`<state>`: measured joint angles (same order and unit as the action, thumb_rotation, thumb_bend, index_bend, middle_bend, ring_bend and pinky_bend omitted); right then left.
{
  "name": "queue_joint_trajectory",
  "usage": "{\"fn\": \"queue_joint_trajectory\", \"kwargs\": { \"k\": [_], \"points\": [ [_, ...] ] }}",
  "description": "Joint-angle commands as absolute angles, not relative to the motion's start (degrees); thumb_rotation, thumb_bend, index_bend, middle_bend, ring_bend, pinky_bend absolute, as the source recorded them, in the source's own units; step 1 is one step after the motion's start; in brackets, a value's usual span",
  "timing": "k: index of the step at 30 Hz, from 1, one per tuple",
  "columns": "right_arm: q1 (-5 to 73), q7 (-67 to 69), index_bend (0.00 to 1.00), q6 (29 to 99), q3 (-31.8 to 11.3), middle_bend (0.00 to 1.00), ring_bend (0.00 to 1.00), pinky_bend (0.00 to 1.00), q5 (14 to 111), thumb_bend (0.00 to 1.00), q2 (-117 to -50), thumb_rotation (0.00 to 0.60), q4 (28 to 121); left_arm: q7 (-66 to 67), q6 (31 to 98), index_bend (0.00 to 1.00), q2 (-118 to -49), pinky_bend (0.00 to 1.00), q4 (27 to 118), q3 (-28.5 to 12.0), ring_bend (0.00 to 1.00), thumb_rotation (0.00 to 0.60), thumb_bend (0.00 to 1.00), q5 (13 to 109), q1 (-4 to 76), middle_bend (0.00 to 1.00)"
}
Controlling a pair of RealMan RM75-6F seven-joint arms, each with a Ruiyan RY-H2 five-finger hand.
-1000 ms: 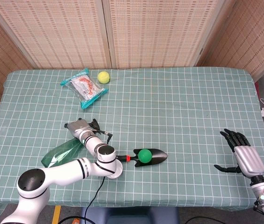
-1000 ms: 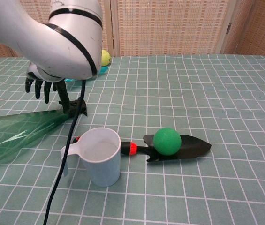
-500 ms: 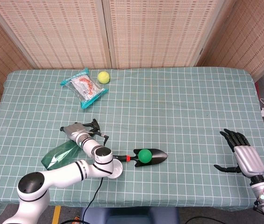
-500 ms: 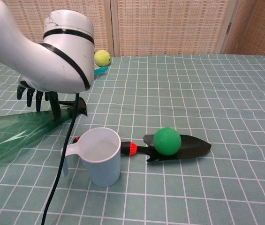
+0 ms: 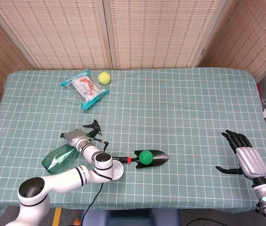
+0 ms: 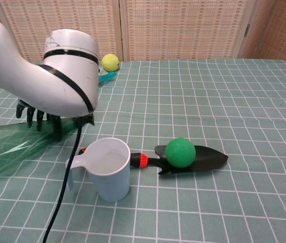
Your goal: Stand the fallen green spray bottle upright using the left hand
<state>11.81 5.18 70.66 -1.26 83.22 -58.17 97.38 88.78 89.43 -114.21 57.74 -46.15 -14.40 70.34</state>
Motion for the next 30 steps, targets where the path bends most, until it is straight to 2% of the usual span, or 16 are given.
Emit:
{"fn": "queue_joint_trajectory", "kwargs": {
  "k": [1,16,25,30],
  "points": [
    [11.8,5.2,0.0,70.6,-1.3,0.0,0.0,0.0,83.2,0.0,-58.2,0.6,97.4,88.8,89.3,0.17,-114.5,0.11,57.3,-46.4,0.23,0.6,0.21,-13.8,70.2,0.28],
    [11.9,5.4,0.0,70.3,-1.3,0.0,0.0,0.0,82.9,0.0,-58.0,0.6,97.6,87.6,87.9,0.29,-115.4,0.14,55.4,-46.8,0.33,0.6,0.24,-9.8,68.8,0.4],
    [12.0,5.7,0.0,69.9,-1.3,0.0,0.0,0.0,82.7,0.0,-57.8,0.6,97.7,86.3,87.7,0.45,-115.2,0.21,55.4,-46.2,0.41,0.6,0.28,-6.5,68.0,0.59],
    [12.0,6.0,0.0,69.8,-1.4,0.0,0.0,0.0,82.3,0.0,-57.7,0.6,97.7,83.5,89.5,0.55,-112.6,0.29,59.4,-45.9,0.48,0.6,0.29,-2.2,67.2,0.7]
  ]
}}
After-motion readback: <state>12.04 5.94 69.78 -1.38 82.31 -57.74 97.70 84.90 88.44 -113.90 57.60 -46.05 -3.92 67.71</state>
